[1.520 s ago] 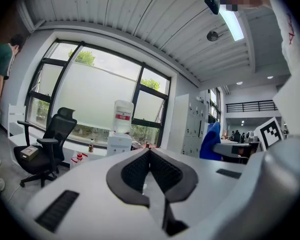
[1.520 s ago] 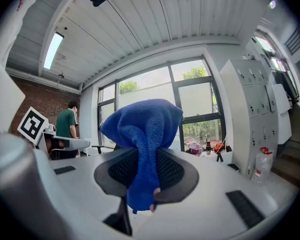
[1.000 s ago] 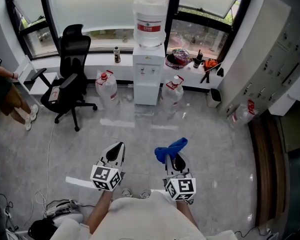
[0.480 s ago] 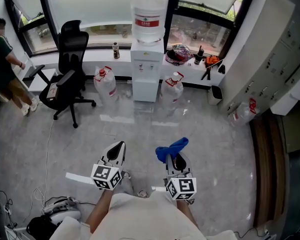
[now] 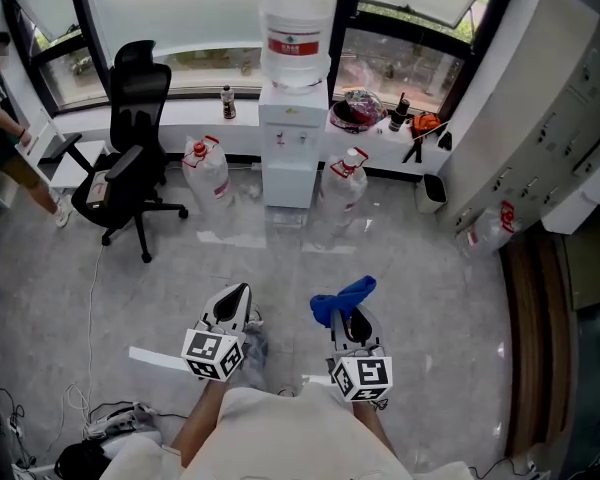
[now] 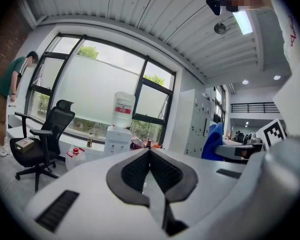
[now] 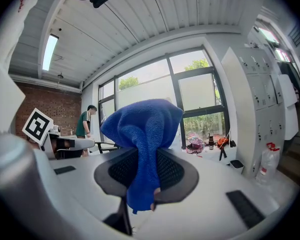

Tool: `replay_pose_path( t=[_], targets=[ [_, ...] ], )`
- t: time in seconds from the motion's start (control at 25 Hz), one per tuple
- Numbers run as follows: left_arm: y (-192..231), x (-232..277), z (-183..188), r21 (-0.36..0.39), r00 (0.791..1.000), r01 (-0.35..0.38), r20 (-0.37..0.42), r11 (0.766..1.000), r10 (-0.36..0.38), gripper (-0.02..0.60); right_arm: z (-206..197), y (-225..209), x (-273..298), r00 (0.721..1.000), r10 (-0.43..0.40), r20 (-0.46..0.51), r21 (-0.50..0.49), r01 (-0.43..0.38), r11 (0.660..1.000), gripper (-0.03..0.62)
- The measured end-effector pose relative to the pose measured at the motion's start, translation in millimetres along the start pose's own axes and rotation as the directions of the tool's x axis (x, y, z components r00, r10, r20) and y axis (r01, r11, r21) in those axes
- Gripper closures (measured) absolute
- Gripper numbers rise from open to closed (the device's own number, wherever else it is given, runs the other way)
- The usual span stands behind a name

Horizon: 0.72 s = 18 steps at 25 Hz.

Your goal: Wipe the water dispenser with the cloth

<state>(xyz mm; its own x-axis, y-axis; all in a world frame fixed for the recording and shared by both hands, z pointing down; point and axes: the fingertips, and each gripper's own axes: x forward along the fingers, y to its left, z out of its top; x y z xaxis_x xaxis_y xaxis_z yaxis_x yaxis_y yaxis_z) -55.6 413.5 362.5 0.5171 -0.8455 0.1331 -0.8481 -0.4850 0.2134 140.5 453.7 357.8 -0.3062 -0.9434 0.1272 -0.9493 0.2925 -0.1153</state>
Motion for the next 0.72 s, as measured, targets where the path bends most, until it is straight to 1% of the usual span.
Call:
replay_pose_path(
  t=[0.16,0.32,0.48,0.72],
  targets=[
    [27.4,31.2,1.3,-0.015,1.000,0.001,-0.006,1.000,-0.001,0.571,-3.1,-5.4,39.0,1.000,-0.004,-0.020,-0.004,0.004,1.000,0.491],
    [66.4,72.8,11.4,-0.027,1.000,0.009,-0.010,1.000,-0.009,0.571,3.5,-8.1,96.4,1.000,-0.008,-0.029,-0.014,0.007,1.000,0.491],
    [111.2,115.2,32.0,-0.036,1.000,0.014,-0.015,0.999,-0.014,0.571,19.6,-7.2,159.0,0.999,-0.011,-0.036,-0.016,0.010,1.000,0.491],
    [172.8,176.0,76.5,-0.034,1.000,0.023,-0.002,0.999,-0.023,0.571,55.6,-7.3,248.9,1.000,-0.010,-0.015,-0.024,0.010,1.000,0.491]
  ],
)
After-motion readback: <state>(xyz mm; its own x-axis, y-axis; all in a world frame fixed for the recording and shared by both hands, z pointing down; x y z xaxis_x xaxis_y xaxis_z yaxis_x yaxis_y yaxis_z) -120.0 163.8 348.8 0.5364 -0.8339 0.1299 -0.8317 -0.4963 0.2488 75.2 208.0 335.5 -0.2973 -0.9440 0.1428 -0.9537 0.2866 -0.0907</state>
